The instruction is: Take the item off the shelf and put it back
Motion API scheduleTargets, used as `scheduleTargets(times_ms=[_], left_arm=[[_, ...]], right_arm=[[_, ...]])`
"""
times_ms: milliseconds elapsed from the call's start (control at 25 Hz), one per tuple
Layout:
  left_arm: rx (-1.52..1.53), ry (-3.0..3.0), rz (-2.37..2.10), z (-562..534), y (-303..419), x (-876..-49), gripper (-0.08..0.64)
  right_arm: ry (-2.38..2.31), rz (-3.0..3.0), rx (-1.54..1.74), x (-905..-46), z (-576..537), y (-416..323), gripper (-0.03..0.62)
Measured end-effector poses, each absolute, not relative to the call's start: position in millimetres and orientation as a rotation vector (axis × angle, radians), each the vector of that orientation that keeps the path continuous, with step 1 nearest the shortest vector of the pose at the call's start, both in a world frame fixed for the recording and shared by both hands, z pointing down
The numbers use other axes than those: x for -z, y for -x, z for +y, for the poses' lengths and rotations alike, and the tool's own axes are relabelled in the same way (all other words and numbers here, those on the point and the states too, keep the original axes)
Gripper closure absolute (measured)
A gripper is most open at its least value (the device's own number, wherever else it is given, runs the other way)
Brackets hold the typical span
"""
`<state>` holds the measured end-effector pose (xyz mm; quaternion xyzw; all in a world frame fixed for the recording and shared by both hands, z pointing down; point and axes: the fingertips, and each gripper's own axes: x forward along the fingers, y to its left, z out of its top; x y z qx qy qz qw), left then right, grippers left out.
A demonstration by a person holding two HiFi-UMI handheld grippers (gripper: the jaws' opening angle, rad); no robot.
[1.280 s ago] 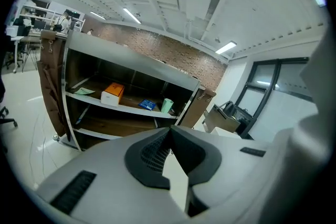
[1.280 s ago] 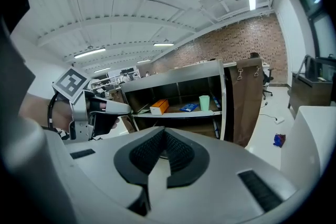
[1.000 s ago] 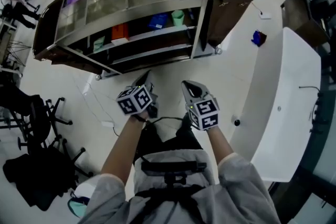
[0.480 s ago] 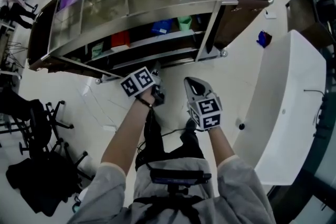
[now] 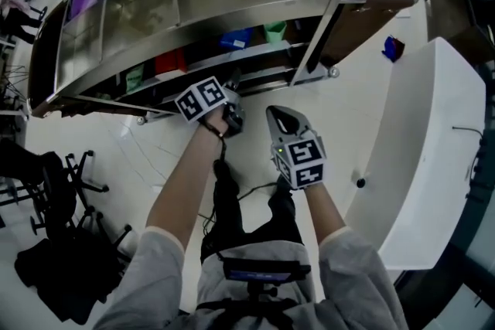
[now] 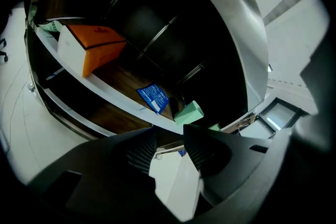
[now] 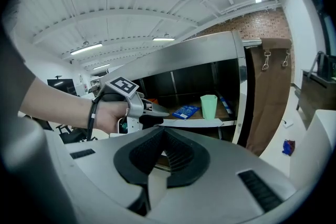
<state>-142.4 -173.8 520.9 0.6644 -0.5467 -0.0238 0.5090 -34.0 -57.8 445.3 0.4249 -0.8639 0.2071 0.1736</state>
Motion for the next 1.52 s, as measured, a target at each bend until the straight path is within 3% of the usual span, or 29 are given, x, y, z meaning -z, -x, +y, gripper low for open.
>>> scheduleTargets(times_ms=[600, 1520], left_arm=[[-0.069, -1.697, -1.39, -241.9, 138.6, -539.8, 0.275], [-0.023, -1.551, -1.435, -283.6, 151.5, -572.3, 0.275]], right_arm=[[-1.189, -2.403, -0.687, -490.7, -64.4, 27.2, 0.583], [-1.201, -2.37, -0.761, -516.5, -72.8, 7.5, 0.583]])
